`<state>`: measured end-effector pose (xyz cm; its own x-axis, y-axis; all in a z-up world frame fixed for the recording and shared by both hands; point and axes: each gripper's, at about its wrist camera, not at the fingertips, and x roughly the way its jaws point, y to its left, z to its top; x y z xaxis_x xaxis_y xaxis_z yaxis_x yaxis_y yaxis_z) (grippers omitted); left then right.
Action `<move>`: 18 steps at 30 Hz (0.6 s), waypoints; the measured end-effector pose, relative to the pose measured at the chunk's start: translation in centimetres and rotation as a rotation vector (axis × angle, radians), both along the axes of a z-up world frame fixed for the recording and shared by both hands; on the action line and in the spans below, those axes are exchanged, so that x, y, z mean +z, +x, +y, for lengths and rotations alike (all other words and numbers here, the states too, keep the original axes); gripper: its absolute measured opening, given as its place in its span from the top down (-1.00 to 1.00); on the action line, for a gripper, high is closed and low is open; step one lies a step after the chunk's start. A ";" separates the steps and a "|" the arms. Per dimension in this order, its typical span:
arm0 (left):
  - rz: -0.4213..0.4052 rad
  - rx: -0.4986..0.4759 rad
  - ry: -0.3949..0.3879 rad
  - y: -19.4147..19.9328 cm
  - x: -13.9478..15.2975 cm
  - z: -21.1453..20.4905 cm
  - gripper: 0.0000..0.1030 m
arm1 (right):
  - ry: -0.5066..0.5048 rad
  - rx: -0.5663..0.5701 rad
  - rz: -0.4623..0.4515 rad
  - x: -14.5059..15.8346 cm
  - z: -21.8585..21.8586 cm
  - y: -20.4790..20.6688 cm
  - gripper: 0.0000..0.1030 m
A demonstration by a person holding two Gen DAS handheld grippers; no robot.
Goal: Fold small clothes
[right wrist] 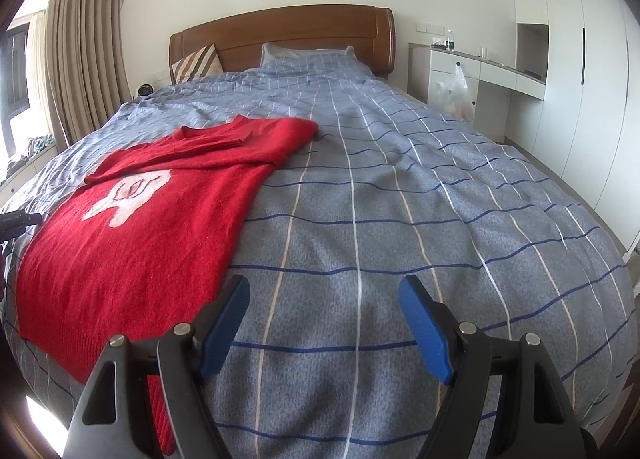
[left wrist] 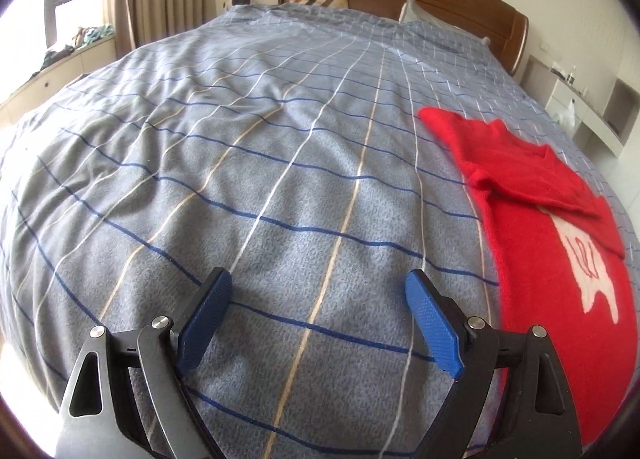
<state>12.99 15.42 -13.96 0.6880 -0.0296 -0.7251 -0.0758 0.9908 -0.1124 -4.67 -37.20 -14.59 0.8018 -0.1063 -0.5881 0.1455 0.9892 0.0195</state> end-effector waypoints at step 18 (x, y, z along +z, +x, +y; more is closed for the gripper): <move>-0.020 -0.015 0.002 -0.7 -1.5 0.2 -0.93 | 0.002 0.001 0.008 -0.3 0.0 0.3 -0.49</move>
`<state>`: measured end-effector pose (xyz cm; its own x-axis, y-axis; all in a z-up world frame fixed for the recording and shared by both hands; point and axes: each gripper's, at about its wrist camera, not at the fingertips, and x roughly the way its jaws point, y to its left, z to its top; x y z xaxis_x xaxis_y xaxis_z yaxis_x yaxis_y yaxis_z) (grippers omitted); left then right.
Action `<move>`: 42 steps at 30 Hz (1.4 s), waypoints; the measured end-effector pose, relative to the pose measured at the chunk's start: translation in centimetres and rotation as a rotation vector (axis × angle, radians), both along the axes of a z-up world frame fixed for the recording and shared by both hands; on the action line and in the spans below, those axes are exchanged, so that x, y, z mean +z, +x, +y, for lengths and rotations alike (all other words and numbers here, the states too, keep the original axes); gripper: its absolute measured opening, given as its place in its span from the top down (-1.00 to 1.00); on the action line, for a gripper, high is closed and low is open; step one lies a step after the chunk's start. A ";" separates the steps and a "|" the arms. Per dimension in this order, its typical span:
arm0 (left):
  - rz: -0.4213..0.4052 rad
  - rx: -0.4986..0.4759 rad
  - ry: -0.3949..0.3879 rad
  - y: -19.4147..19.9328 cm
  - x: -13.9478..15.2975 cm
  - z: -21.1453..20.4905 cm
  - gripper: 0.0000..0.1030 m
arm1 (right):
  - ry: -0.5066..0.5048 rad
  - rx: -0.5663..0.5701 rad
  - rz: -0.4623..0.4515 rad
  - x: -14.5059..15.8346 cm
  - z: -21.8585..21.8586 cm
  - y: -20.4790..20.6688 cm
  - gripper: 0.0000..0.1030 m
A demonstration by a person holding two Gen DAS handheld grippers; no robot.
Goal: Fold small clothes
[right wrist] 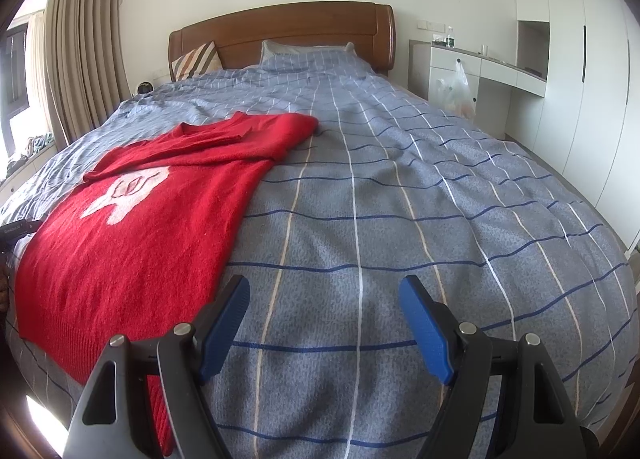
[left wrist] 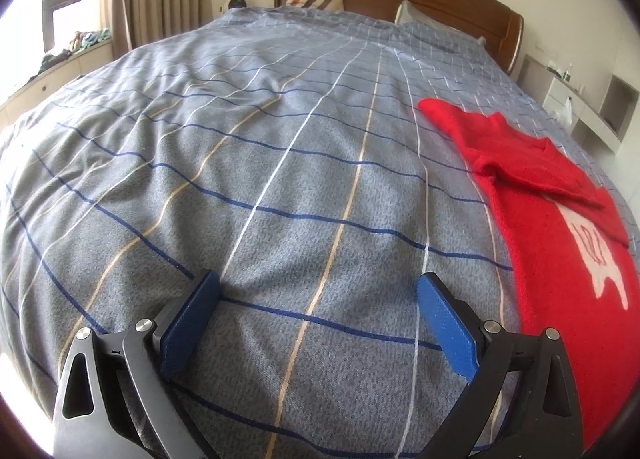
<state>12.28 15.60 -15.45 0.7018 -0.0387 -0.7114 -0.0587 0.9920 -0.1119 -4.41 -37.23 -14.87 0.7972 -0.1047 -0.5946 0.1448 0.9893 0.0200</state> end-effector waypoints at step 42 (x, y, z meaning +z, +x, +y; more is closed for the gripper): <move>-0.001 0.002 0.000 -0.1 -0.1 -0.2 -0.95 | 0.008 0.001 0.003 0.3 -0.2 0.1 -0.49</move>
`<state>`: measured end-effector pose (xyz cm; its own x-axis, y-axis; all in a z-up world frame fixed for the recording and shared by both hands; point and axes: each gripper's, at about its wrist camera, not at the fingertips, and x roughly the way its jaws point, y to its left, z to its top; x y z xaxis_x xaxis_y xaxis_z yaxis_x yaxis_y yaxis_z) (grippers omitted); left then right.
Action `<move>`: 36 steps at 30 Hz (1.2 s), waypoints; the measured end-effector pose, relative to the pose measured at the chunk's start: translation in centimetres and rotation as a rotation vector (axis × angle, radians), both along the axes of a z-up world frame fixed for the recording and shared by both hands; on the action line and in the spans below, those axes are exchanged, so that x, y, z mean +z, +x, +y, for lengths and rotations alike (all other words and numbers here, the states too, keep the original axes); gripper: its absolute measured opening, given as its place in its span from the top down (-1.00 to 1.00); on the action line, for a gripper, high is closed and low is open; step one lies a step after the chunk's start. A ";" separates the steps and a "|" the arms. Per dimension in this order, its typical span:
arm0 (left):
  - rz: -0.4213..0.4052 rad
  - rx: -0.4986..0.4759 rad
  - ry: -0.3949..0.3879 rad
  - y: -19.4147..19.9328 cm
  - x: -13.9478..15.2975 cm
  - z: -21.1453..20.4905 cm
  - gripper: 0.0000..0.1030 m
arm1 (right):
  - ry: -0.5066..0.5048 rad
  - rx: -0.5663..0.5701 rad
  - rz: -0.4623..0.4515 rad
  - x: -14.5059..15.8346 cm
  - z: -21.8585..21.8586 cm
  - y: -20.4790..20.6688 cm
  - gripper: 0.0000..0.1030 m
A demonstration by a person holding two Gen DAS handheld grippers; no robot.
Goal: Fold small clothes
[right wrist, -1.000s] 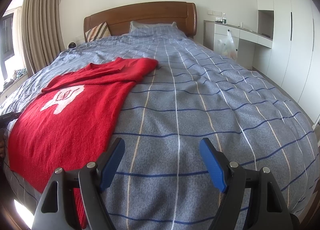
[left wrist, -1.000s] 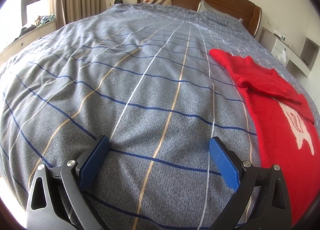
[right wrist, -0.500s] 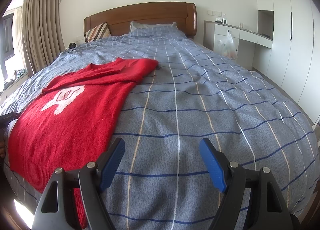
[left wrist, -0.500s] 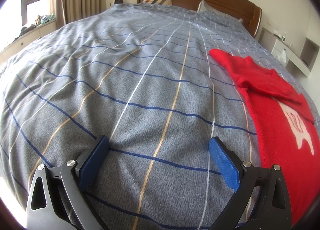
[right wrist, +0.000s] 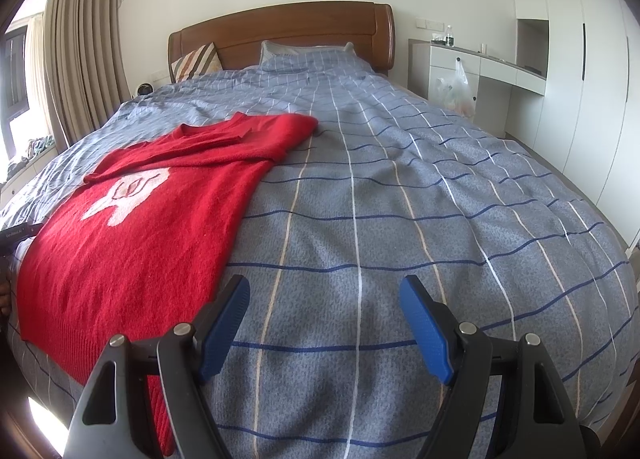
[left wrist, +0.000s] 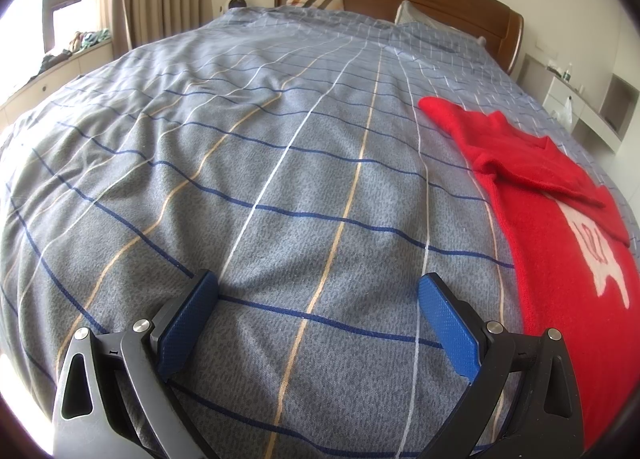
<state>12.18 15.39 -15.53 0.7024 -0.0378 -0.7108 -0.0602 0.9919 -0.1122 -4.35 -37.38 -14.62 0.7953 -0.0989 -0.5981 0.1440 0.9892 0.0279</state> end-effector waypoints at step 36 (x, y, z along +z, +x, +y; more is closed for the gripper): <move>0.030 -0.041 -0.085 -4.4 2.7 -0.3 -0.97 | 0.089 -0.068 -0.026 1.2 -2.5 -1.9 -0.49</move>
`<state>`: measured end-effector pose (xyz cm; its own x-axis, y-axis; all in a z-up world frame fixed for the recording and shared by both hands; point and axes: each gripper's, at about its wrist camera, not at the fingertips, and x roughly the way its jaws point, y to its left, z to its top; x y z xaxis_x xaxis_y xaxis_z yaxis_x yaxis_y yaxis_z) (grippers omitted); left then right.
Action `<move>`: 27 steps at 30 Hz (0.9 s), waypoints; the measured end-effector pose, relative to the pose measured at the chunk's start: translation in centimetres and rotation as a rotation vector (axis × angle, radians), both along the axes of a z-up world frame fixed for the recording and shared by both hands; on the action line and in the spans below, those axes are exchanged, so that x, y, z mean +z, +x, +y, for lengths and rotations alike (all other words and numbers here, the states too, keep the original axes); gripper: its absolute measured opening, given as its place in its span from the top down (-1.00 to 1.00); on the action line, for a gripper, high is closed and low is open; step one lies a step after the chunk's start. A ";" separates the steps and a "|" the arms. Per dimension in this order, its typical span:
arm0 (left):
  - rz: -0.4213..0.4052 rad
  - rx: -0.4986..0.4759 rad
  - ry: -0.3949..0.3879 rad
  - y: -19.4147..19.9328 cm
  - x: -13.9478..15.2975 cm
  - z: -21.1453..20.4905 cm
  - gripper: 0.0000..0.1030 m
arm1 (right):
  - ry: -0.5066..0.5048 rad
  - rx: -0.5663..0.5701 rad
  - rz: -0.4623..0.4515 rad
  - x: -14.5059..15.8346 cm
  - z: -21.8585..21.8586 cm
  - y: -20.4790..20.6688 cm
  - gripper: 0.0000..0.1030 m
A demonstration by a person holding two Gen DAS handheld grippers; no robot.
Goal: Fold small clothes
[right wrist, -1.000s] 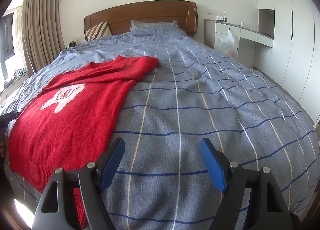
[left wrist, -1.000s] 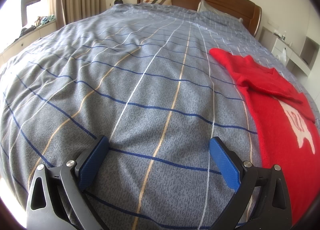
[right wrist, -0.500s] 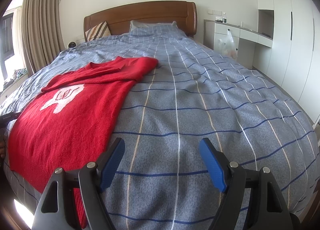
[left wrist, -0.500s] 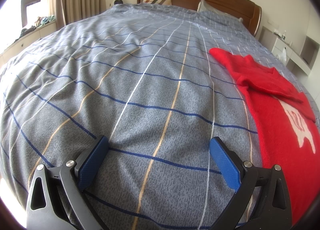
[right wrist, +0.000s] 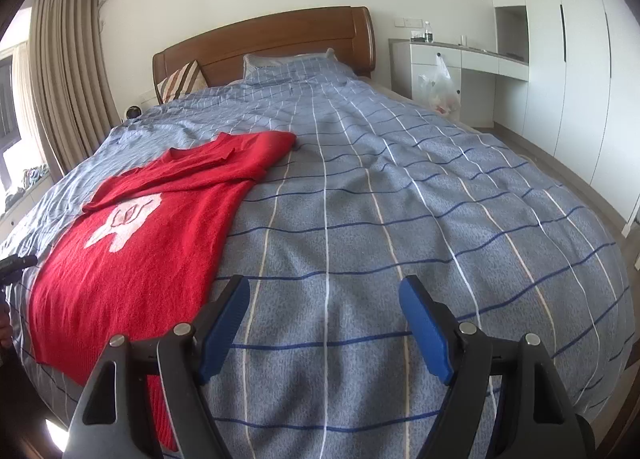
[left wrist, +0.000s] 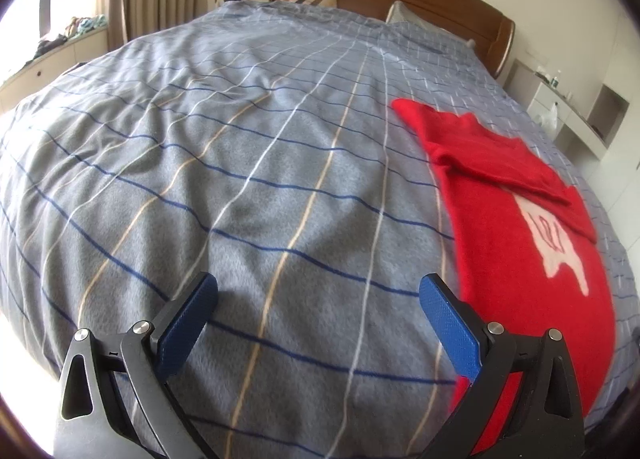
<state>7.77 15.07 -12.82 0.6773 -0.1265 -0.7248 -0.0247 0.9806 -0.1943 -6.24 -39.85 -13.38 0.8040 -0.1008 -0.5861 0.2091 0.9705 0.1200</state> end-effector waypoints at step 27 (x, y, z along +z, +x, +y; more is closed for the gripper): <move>0.201 -0.118 0.070 -4.3 0.7 -5.5 -0.97 | 0.022 0.177 0.133 0.4 5.5 -2.1 -0.49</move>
<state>3.44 9.59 -12.09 0.5017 -0.1410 -0.8535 0.0596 0.9899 -0.1285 -8.34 -34.34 -13.00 0.7238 0.0492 -0.6883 0.0507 0.9910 0.1242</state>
